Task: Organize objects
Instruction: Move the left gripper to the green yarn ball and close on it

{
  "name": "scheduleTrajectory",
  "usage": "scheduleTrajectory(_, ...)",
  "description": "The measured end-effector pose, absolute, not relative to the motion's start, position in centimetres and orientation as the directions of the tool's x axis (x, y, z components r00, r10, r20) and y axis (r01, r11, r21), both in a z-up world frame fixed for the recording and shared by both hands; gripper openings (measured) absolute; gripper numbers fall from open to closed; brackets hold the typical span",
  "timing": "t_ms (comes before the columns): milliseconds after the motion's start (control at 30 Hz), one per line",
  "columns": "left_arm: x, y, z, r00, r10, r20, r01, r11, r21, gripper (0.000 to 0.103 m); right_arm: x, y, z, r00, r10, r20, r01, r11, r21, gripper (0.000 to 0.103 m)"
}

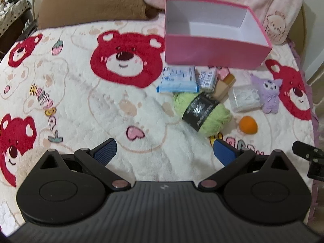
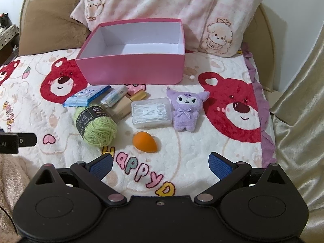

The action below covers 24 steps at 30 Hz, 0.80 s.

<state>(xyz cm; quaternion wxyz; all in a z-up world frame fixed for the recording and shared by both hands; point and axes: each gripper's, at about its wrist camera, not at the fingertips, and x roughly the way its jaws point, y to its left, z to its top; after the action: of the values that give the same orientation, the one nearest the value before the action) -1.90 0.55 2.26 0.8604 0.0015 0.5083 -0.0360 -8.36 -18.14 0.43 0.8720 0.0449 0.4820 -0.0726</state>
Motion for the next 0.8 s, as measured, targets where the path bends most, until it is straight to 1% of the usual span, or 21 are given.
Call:
scheduleTrajectory(100,-1.6,0.9,2.8,0.501,-0.066,-0.863,0.071,0.997,-0.035,0.103,-8.1,-18.1,0.9,0.544,-0.047,-0.838,0.139,0.99,0.035,0.102)
scheduleTrajectory(233,-0.7,1.5,3.8,0.497,-0.151,-0.855,0.107,0.988,-0.112,0.103,-7.6,-17.7,2.1,0.584,0.052,-0.81,0.023,0.996,0.081,0.102)
scheduleTrajectory(300,-0.3,1.6,4.8,0.514,-0.182,-0.838,0.142,0.982,-0.126,0.103,-7.2,-17.1,2.8,0.602,0.088,-0.794,-0.049,0.996,0.074,0.102)
scheduleTrajectory(367,0.5,1.8,5.6,0.528,-0.184,-0.829,0.149,0.981,-0.122,0.103,-6.9,-16.4,3.4,0.616,0.11,-0.78,-0.119,0.992,0.045,0.102)
scheduleTrajectory(433,1.8,1.9,5.9,0.528,-0.185,-0.829,0.153,0.981,-0.121,0.103,-6.7,-16.0,4.0,0.661,0.168,-0.731,-0.197,0.979,0.047,0.102)
scheduleTrajectory(500,3.3,2.2,5.9,0.516,-0.22,-0.828,0.157,0.974,-0.161,0.103,-6.4,-16.3,4.3,0.685,0.269,-0.677,-0.282,0.955,0.094,0.102)
scheduleTrajectory(567,4.5,2.3,5.6,0.496,-0.25,-0.831,0.156,0.968,-0.198,0.103,-5.2,-16.3,4.3,0.658,0.317,-0.683,-0.304,0.942,0.145,0.102)
scheduleTrajectory(633,5.7,2.1,5.1,0.491,-0.253,-0.834,0.147,0.967,-0.207,0.103,-3.9,-16.1,4.2,0.627,0.363,-0.689,-0.33,0.925,0.187,0.102)
scheduleTrajectory(700,6.8,1.8,4.5,0.489,-0.262,-0.832,0.138,0.965,-0.223,0.103,-2.9,-15.6,3.8,0.603,0.38,-0.701,-0.356,0.915,0.189,0.102)
scheduleTrajectory(800,8.2,1.3,3.0,0.465,-0.282,-0.839,0.116,0.959,-0.258,0.102,-1.3,-13.9,2.9,0.554,0.371,-0.745,-0.406,0.902,0.147,0.102)
